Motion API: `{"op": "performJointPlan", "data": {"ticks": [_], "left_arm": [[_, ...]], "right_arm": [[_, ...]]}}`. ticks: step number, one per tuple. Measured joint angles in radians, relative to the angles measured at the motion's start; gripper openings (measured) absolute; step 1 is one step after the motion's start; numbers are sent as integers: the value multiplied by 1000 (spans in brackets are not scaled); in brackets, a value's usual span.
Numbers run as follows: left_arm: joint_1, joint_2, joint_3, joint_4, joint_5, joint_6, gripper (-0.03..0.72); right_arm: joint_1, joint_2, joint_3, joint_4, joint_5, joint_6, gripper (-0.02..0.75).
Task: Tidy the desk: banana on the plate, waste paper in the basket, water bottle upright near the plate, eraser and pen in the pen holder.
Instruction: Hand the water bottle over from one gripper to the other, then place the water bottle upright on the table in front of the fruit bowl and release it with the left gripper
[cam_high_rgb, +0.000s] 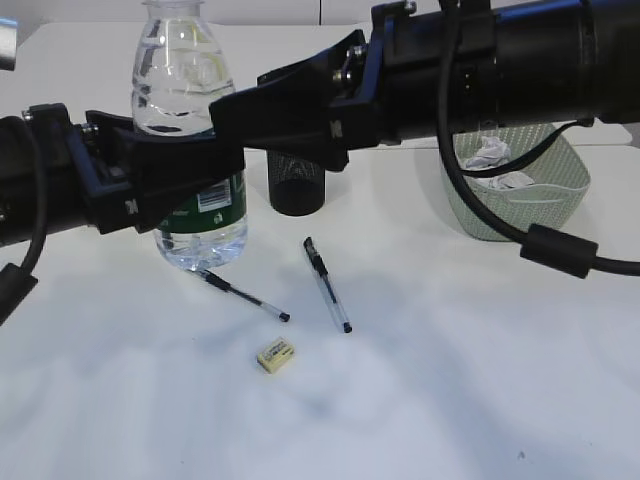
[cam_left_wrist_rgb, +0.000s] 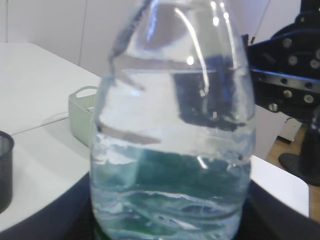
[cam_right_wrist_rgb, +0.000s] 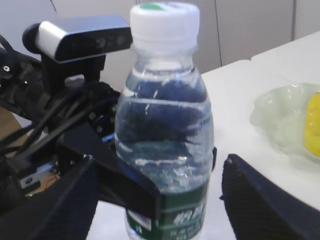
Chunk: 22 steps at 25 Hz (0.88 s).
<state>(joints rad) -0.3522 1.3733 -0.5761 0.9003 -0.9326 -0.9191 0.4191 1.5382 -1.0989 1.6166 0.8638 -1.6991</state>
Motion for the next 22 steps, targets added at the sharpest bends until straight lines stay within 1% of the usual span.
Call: {"op": "performJointPlan", "data": {"ticks": [3,6,11,13,14,18,20,22], "left_arm": [[44,-3,0,-2,11,0,438],[90,-8,0,-2,11,0,438],[149,-8,0,16,22,0,438],[173,-8,0,31,29,0,438],[184,-8,0,36,33,0,438],[227,-8,0,44,38,0,438],[248,-8,0,44,38,0,438],[274,-8,0,44,40,0,438]], "right_arm": [[0,0,0,-74,-22,48,569],[0,0,0,-181,-35,131,569],[0,0,0,-416,-106,367,569],[0,0,0,-536,-127,490,570],[0,0,0,-615,-137,571,570],[0,0,0,-967,-142,910,570],[0,0,0,-1140,-121,1097,570],[0,0,-2,-1313,-80,1239,570]]}}
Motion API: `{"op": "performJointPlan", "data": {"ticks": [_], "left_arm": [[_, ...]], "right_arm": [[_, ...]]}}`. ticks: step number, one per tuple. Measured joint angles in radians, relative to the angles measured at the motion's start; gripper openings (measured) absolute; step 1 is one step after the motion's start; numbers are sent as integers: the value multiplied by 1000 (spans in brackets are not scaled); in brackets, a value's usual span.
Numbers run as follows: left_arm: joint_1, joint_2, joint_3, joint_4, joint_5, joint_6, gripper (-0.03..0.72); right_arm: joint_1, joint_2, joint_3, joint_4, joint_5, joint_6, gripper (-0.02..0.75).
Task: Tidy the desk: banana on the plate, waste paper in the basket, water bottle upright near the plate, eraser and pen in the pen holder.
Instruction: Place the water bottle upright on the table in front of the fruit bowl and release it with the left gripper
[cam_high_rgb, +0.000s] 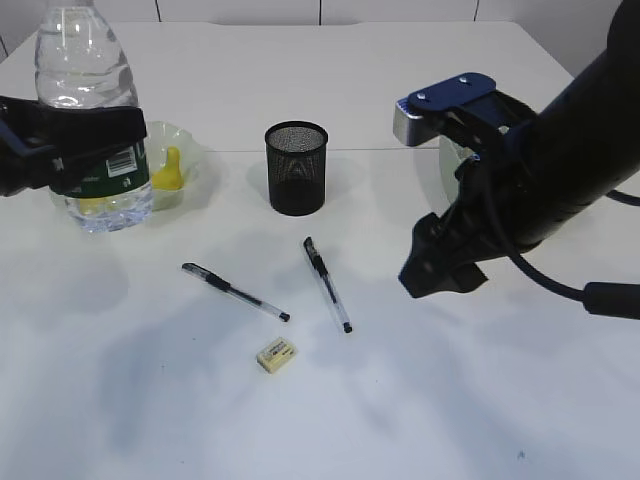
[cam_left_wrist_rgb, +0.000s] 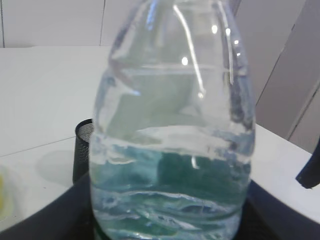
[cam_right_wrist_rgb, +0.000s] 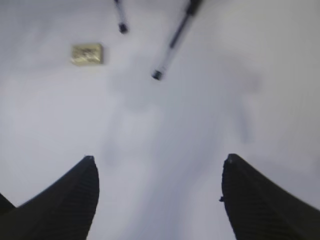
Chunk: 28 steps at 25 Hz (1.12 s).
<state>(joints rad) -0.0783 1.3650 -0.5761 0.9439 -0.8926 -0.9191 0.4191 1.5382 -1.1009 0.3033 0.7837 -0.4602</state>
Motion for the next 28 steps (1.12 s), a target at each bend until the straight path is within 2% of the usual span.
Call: {"op": "performJointPlan", "data": {"ticks": [4,7,11,16,19,25,28], "left_arm": [[53,0,0,2,0,0,437],[87,0,0,2,7,0,437],[107,-2,0,0,54,0,437],[107,-2,0,-2,71,0,437],[107,-2,0,-2,67,0,429],[107,-2,0,-2,63,2,418],[107,-2,0,-2,69,54,418]], "right_arm": [[0,0,-26,-276,108,218,569],[0,0,-53,-436,166,356,569],[0,0,-64,-546,202,445,570],[-4,0,-64,-566,206,460,570],[-44,0,-64,-550,193,470,570],[-246,0,-64,-411,168,431,570],[-350,0,-64,-329,166,406,570]]}}
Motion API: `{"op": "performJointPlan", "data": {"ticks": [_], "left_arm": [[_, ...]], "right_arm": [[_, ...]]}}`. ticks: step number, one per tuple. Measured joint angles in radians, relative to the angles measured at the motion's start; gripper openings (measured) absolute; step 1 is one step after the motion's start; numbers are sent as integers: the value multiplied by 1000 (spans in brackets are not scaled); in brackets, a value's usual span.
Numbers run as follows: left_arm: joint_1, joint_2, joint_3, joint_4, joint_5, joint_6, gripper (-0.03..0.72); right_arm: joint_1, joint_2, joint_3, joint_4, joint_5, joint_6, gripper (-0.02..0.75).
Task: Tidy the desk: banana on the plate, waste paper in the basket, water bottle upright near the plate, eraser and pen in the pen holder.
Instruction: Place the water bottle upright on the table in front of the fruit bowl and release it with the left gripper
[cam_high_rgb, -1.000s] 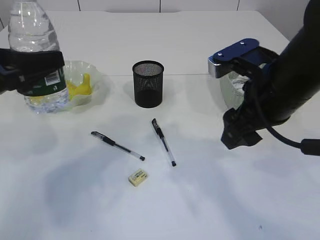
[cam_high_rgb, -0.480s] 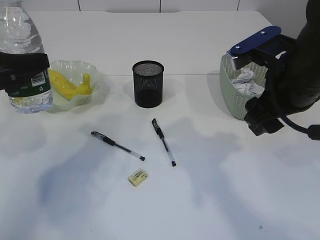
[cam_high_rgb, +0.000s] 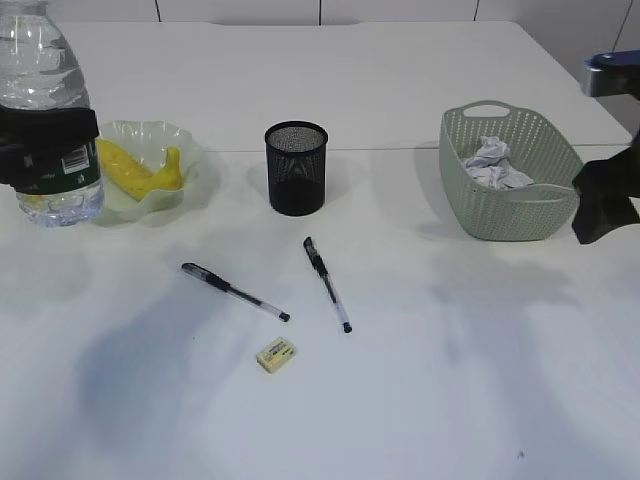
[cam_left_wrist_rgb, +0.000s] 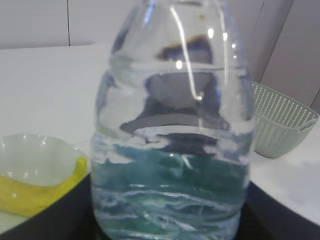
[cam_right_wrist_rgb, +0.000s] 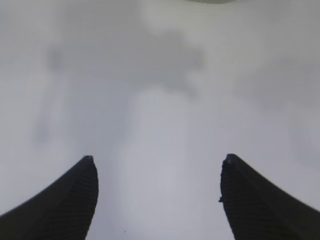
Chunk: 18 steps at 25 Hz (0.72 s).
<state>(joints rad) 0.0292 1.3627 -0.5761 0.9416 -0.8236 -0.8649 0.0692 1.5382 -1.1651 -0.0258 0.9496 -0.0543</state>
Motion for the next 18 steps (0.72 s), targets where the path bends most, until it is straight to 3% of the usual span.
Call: {"op": "performJointPlan", "data": {"ticks": [2,7,12,18], "left_arm": [[0,0,0,-9,0,58,418],[0,25,0,-132,-29,205,418],[0,153,0,-253,-206,284,418],[0,337,0,-291,-263,358,418]], "right_arm": [[-45,0,0,26,0,-14,570],[-61,0,0,48,0,-23,570],[-61,0,0,51,0,-29,570],[-62,0,0,51,6,-39,570]]}}
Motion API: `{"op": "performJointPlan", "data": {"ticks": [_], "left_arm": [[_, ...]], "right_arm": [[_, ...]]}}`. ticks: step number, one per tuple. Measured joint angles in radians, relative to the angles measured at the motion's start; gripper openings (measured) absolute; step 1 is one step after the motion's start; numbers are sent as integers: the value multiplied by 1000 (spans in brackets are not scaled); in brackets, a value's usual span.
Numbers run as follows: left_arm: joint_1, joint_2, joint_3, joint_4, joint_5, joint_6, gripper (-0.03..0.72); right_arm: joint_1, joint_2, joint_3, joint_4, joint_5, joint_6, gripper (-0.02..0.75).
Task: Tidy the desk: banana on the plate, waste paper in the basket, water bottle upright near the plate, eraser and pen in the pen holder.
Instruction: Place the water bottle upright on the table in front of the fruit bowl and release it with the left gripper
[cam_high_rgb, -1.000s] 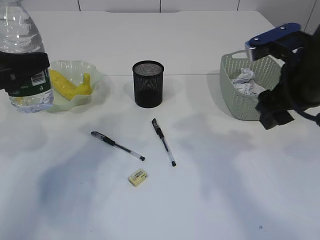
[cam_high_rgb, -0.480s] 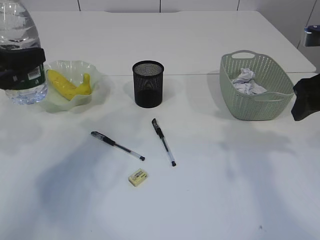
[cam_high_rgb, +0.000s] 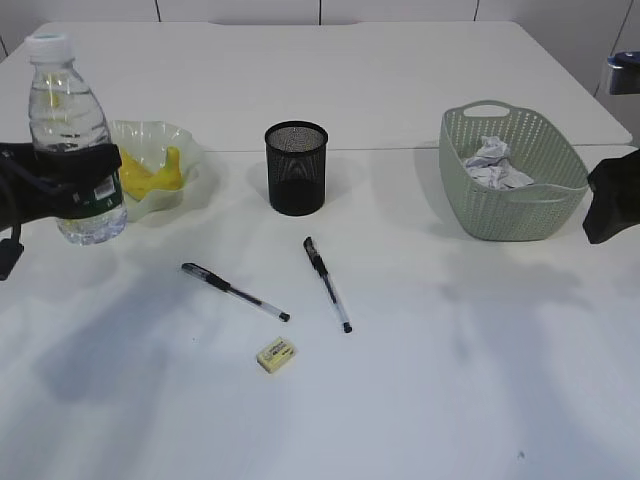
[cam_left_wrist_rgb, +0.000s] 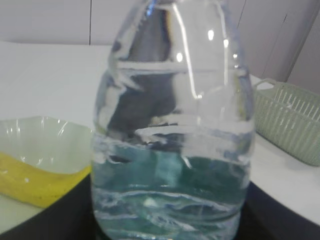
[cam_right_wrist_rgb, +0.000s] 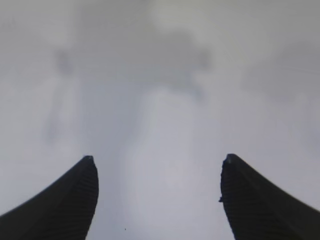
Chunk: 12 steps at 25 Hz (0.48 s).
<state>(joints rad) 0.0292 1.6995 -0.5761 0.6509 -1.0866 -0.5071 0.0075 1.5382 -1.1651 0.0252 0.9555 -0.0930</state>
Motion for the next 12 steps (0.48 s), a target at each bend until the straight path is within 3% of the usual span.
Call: {"op": "performJointPlan", "data": {"ticks": [12], "left_arm": [[1,199,-8,-36,0,121,418]], "right_arm": [[0,0,0,0,6,-8,570]]}}
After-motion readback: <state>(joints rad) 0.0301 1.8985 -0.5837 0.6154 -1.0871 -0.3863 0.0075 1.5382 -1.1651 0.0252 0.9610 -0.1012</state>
